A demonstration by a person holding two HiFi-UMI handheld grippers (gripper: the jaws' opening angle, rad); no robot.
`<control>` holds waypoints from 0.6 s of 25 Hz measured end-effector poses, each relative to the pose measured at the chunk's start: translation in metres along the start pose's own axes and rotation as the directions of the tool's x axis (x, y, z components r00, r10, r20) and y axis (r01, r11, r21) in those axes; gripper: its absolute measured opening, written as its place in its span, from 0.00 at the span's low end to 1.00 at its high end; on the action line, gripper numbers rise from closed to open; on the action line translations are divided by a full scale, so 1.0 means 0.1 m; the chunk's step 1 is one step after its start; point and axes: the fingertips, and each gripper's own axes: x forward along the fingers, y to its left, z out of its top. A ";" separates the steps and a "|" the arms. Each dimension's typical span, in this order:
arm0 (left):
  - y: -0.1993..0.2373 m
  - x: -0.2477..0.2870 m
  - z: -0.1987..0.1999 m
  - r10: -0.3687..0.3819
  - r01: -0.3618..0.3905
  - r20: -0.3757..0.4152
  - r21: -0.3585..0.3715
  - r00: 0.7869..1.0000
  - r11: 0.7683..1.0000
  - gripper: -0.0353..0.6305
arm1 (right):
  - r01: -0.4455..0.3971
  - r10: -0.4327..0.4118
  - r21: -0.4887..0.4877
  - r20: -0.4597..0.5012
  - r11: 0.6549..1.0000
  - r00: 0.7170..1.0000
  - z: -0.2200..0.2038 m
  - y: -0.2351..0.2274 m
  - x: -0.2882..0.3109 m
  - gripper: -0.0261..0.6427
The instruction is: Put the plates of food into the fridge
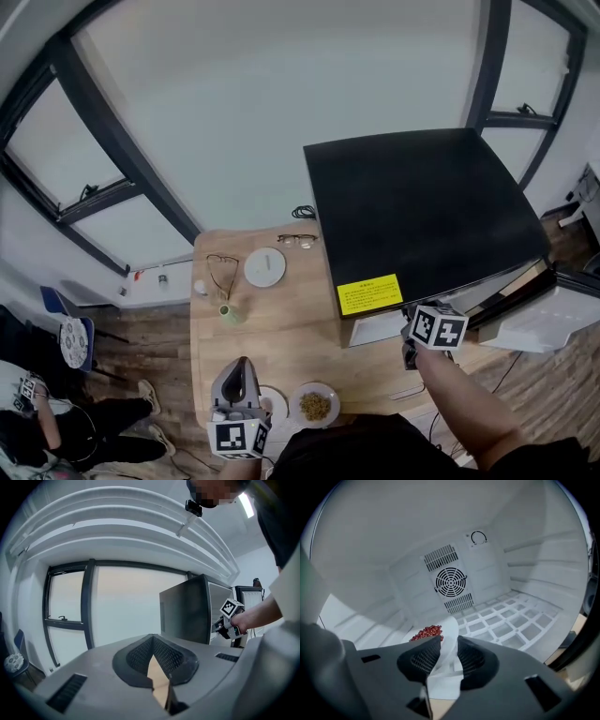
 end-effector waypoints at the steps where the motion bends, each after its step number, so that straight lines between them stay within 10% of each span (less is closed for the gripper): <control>1: 0.02 -0.01 0.02 0.004 -0.004 0.004 0.000 1.000 1.000 0.06 | 0.013 -0.013 -0.029 -0.001 1.000 1.000 0.01 -0.02 0.01 0.23; 15: -0.04 -0.02 0.14 -0.028 0.028 0.020 0.007 0.999 1.000 0.06 | 0.075 -0.042 -0.263 0.128 0.962 0.991 0.18 0.07 -0.21 0.28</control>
